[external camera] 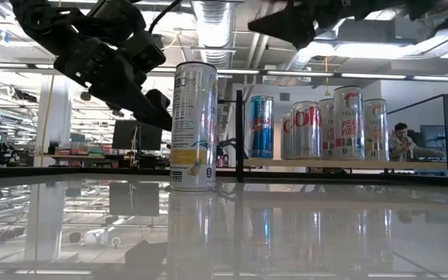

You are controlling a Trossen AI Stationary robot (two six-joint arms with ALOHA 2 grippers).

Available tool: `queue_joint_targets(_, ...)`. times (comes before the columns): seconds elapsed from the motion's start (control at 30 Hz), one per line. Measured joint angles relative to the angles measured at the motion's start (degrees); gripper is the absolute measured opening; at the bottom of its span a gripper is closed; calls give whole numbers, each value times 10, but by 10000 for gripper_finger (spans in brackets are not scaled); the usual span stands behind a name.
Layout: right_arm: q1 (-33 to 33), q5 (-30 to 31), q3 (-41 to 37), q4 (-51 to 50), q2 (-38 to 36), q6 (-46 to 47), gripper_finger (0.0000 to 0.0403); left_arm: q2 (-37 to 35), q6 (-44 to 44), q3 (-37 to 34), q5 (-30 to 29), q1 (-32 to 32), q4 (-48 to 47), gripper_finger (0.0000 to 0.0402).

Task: Place canned beverage on shelf
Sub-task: Put the white-yellow soda can on the shelf aligned with the other white-yellow soda can

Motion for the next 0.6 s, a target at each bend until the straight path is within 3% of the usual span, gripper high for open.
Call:
queue_joint_targets(0.37,-13,17,1,19,5,11,350,76,-11,0,-1,-5,69,322)
queue_joint_targets(0.6,-38,14,2,116,68,11,350,116,-11,0,34,-5,140,322)
